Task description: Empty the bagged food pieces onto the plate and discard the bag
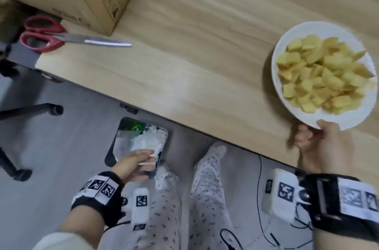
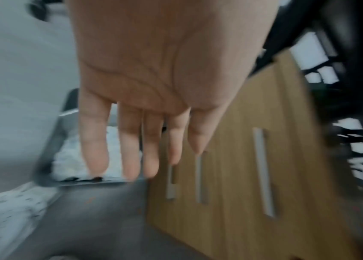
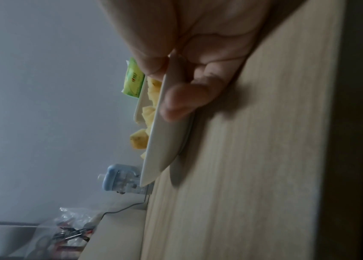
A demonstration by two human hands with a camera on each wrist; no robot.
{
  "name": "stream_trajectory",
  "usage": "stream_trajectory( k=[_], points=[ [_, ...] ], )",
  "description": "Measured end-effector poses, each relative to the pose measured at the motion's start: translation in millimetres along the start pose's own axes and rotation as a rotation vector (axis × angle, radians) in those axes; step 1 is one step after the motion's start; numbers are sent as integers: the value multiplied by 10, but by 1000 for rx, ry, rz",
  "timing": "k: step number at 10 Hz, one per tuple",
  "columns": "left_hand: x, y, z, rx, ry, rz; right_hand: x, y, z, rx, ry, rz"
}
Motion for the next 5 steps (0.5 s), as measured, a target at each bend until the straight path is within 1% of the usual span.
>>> stream_trajectory(
  k=[1, 2, 3, 4, 5],
  points=[
    [327, 625, 641, 58, -239, -117, -90, 37, -75, 40, 13, 11],
    [787, 1442, 1393, 241, -527, -277, -37, -24, -96, 111, -97, 44],
    [1099, 2350, 1784, 447, -460, -247, -11, -186, -145, 195, -160, 178],
    [1195, 3103, 1661, 565, 1, -33, -16, -440, -350, 305, -239, 314],
    [1372, 3370, 1508, 592, 171, -22, -84, -863, -544, 227, -288, 358]
  ],
)
Point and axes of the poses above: each hand's wrist, its own z-axis away from the middle knuckle, its own x-axis out of the palm, y = z × x, the point moved 7 cm from there along -z, towards the middle knuckle, and after that the axes turned 14 degrees about -z, right-handed, at the moved point
